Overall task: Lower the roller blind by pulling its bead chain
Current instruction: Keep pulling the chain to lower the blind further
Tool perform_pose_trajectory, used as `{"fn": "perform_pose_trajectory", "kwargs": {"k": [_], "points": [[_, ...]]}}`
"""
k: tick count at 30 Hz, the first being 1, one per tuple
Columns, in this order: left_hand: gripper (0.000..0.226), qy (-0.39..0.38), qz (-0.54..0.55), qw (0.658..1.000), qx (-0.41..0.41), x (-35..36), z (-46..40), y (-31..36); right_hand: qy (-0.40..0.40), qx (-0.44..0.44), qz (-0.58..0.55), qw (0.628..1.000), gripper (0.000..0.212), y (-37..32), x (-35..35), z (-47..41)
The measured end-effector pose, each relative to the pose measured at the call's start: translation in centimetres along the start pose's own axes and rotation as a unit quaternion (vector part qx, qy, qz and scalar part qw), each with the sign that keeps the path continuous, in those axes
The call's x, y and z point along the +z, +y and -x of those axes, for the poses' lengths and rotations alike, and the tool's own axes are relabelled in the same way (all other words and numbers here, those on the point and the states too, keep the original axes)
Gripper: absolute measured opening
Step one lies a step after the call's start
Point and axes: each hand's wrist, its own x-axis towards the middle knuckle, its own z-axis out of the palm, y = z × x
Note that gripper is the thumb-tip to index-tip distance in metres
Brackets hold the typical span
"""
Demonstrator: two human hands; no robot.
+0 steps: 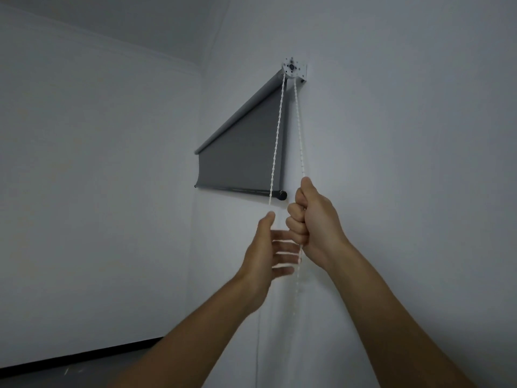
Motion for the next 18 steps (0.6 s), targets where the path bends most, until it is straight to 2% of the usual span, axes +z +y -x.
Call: {"fn": "perform_pose_trajectory", "kwargs": {"k": [6, 8, 10, 15, 18], "points": [[0.068, -0.035, -0.026, 0.999, 0.033, 1.0, -1.3, 3.7, 0.002, -0.011, 0.051, 0.999, 0.052, 2.2, 0.1, 2.4], [0.064, -0.050, -0.036, 0.998, 0.026, 1.6, -1.5, 4.8, 0.010, -0.005, 0.068, 0.998, 0.059, 3.1, 0.2, 3.1], [0.055, -0.060, -0.044, 0.997, 0.023, 2.2, -1.6, 5.7, 0.004, 0.014, 0.076, 0.997, 0.057, 4.0, 0.3, 3.9], [0.034, -0.026, -0.043, 0.999, 0.019, 3.5, -2.4, 7.1, -0.008, 0.040, 0.080, 0.996, 0.056, 6.1, -0.3, 5.8], [0.037, 0.006, -0.042, 0.999, 0.026, 4.1, -2.5, 6.9, -0.025, 0.044, 0.084, 0.995, 0.057, 6.1, -0.9, 5.6]]}}
